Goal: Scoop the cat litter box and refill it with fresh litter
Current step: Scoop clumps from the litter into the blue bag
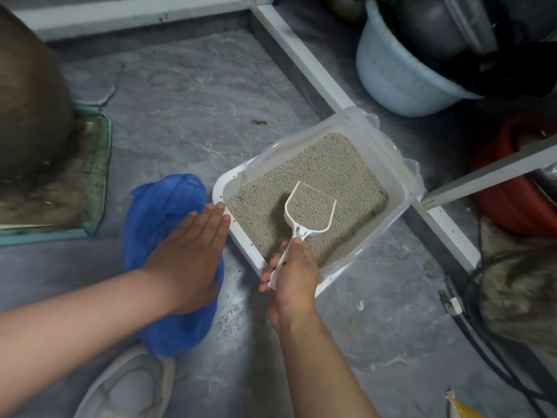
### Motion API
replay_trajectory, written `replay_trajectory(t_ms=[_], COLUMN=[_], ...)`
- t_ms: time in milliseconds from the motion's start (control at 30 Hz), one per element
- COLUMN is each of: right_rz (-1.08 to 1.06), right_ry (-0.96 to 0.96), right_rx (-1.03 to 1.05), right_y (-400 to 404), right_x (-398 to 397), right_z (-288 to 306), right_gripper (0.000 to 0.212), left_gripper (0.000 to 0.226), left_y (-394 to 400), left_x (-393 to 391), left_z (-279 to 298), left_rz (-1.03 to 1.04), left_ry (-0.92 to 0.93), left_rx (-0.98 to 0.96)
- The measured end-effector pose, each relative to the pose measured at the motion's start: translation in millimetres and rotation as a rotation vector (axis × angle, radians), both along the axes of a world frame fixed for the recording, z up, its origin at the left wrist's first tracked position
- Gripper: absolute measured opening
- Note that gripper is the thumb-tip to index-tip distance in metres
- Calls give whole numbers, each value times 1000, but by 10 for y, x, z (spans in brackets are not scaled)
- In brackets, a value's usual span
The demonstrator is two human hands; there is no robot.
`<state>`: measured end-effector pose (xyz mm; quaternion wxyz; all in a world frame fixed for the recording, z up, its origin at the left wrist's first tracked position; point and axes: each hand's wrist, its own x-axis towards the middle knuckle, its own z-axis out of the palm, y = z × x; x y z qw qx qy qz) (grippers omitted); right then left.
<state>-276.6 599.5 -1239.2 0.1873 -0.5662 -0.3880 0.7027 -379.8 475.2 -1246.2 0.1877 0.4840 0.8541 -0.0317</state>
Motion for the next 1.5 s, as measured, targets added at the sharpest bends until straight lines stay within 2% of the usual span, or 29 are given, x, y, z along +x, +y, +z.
replay_trajectory(t_ms=[367, 733, 1000, 1200, 1500], right_rz=[68, 94, 62, 83, 76], right_ry=[-4, -33, 22, -9, 2], right_rx=[5, 23, -1, 34, 31], right_y=[-78, -108, -101, -96, -120], right_x=[14, 87, 88, 100, 143], right_z=[32, 35, 102, 66, 124], right_gripper=[27, 30, 28, 31, 31], left_gripper=[101, 99, 95, 103, 97], left_y=[39, 14, 8, -17, -103], left_x=[0, 1, -3, -86, -287], left_z=[27, -13, -34, -22, 63], left_rz=[-16, -29, -26, -6, 8], left_ry=[35, 54, 32, -116, -190], left_rx=[-134, -121, -72, -28, 132])
